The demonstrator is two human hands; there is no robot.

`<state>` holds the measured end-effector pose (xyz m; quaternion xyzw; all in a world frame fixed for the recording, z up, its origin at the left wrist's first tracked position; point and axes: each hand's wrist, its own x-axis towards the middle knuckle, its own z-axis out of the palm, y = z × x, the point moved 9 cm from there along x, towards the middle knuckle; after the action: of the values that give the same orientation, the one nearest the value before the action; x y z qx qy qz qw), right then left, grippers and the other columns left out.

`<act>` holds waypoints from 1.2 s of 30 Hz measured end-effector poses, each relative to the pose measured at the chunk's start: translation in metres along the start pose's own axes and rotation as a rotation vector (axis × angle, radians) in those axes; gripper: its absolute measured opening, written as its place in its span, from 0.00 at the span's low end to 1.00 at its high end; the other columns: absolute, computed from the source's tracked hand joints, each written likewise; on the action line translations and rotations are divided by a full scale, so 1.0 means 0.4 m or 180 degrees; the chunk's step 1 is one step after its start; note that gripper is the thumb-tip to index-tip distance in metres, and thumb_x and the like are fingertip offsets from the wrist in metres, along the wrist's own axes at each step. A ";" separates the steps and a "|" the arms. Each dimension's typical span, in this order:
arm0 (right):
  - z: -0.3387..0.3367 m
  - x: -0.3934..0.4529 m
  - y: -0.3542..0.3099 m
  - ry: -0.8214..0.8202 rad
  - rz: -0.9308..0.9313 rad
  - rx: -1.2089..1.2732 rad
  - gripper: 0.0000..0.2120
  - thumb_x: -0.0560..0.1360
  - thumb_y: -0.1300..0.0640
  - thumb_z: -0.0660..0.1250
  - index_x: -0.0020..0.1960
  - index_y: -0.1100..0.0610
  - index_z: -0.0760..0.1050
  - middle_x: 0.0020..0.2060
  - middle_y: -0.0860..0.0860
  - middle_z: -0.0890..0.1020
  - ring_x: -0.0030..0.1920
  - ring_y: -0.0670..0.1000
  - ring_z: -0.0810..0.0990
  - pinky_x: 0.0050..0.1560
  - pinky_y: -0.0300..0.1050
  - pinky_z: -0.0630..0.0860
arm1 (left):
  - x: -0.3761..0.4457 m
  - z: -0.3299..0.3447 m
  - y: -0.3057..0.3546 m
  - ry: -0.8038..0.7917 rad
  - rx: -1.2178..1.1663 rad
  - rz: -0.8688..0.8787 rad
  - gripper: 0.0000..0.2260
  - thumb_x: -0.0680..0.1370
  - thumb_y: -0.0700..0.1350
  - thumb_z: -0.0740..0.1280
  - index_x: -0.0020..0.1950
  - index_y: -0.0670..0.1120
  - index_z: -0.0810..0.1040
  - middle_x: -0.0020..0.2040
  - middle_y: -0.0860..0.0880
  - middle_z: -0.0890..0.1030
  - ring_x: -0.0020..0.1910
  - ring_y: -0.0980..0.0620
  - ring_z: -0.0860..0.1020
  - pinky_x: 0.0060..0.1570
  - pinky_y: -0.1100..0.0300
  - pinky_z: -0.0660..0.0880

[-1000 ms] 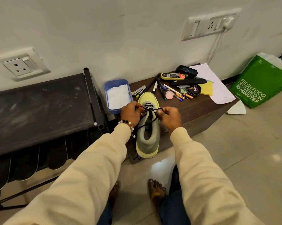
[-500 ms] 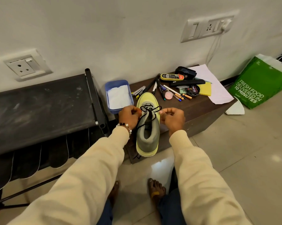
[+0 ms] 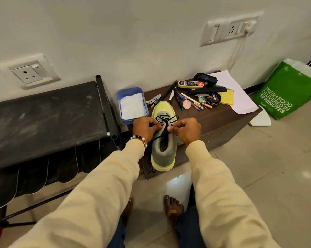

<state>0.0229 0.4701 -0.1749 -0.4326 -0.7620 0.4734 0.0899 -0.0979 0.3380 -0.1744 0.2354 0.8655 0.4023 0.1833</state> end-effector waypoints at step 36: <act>-0.069 -0.013 0.131 0.0229 0.1582 0.3100 0.05 0.76 0.65 0.65 0.42 0.64 0.76 0.30 0.55 0.75 0.24 0.46 0.68 0.19 0.34 0.64 | -0.016 -0.061 -0.072 0.0572 -0.0562 -0.1260 0.22 0.80 0.53 0.62 0.61 0.35 0.75 0.56 0.39 0.78 0.56 0.39 0.76 0.52 0.53 0.74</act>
<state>0.0715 0.4934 -0.2006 -0.5239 -0.3260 0.7633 0.1913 -0.1123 0.3034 -0.1814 0.0073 0.8691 0.4520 0.2007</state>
